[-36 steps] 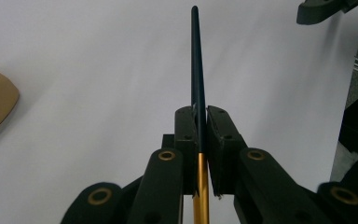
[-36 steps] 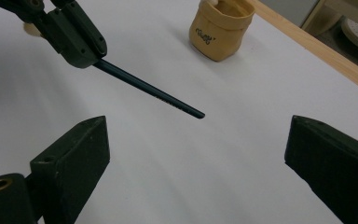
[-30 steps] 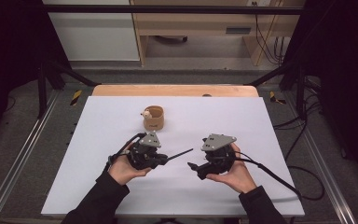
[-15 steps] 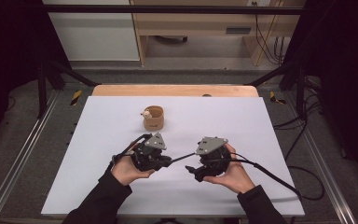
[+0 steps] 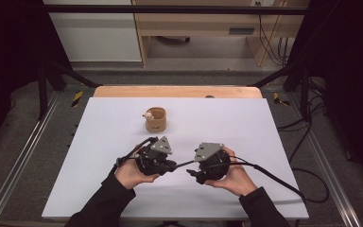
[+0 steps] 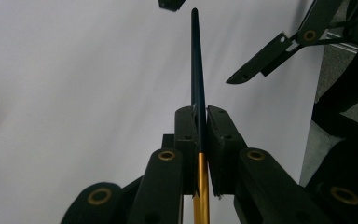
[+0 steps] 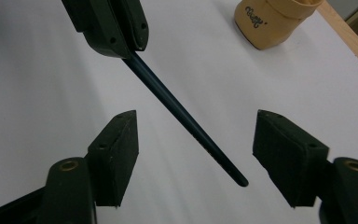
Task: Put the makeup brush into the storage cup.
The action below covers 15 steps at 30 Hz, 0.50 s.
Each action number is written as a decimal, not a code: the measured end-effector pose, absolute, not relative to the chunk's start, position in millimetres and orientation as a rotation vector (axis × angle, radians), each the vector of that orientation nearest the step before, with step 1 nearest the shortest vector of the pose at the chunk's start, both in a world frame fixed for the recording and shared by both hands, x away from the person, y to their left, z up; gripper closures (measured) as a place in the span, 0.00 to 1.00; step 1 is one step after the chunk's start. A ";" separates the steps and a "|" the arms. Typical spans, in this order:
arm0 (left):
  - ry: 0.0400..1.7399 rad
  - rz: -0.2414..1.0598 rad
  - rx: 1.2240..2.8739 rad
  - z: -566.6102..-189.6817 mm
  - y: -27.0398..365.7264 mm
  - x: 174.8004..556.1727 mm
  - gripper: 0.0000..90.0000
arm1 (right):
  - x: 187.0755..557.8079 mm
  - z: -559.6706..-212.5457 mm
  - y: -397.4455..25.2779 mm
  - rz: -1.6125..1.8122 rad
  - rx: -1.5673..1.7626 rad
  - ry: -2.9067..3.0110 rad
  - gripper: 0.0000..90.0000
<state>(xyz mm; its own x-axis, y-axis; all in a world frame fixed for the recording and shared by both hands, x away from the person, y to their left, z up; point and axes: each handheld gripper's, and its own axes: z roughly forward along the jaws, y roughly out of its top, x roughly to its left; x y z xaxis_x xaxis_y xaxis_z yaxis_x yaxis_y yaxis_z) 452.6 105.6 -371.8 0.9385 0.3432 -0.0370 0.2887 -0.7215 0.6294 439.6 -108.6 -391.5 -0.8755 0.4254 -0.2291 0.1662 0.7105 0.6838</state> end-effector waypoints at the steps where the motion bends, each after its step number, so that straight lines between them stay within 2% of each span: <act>1: 0.443 0.110 2.425 -371.8 105.0 452.5 0.93 | 439.9 -391.7 -107.9 0.955 0.445 2.554 0.37; 15: 0.426 0.087 2.440 -372.0 96.8 449.6 0.93 | 437.5 -395.8 -101.5 0.925 0.319 2.602 0.58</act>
<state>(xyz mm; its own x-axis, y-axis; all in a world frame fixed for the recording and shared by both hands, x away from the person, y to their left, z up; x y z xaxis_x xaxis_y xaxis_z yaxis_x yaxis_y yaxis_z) 449.6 96.8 -372.0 0.9450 0.3240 -0.0442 0.2809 -0.7352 0.6168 437.5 -101.5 -395.8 -0.9098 0.3259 -0.2571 0.0904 0.7601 0.6435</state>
